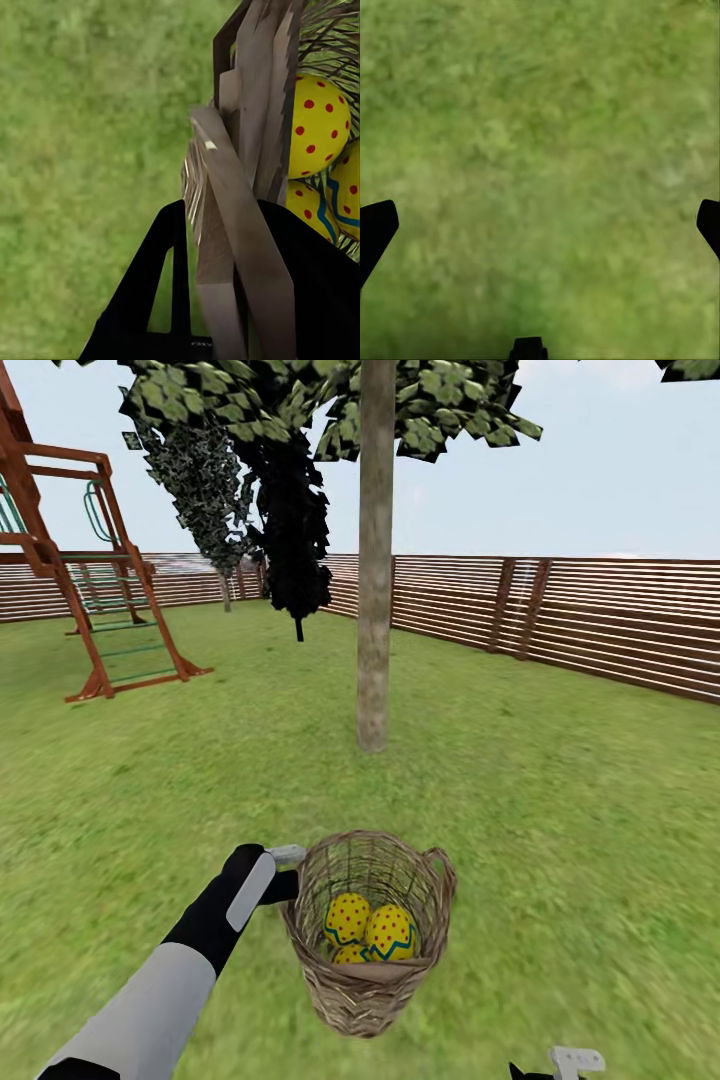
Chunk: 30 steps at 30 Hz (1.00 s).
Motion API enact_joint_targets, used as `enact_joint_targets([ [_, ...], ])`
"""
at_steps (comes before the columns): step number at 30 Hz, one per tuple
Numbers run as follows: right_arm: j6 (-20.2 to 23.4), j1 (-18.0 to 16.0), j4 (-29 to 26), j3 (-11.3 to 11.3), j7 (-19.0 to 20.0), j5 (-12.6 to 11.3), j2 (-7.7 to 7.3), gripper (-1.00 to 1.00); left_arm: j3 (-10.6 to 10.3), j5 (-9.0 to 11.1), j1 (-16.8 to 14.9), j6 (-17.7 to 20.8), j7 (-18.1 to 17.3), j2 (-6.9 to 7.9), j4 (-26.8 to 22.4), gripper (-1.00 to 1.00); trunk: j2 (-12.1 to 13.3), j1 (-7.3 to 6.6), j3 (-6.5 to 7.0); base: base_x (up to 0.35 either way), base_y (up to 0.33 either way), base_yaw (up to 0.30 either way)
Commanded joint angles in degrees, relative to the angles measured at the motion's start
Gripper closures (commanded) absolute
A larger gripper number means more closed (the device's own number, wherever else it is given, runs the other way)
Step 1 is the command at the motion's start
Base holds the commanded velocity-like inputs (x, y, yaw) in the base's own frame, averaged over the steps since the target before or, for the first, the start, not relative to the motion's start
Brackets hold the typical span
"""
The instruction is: Take the three Easter eggs out of the wicker basket on the lawn in the garden, then place them on the lawn next to a single tree (choose any tree) so that all three eggs are next to the same tree and none are left in the basket.
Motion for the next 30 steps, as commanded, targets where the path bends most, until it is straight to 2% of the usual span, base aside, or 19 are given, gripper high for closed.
enact_joint_targets([
  [1,-0.3,-0.1,0.2,-0.5,0.1,0.5,-0.04,-1.00,-0.1,1.1,-0.1,-0.1,0.7,0.01,-0.1,1.00,-0.1,0.07,-0.12,0.329,0.000,0.000],
  [30,-0.3,-0.1,0.2,-0.5,0.1,0.5,-0.04,-1.00,-0.1,1.1,-0.1,-0.1,0.7,0.01,-0.2,1.00,-0.1,0.07,-0.12,0.329,0.000,0.000],
])
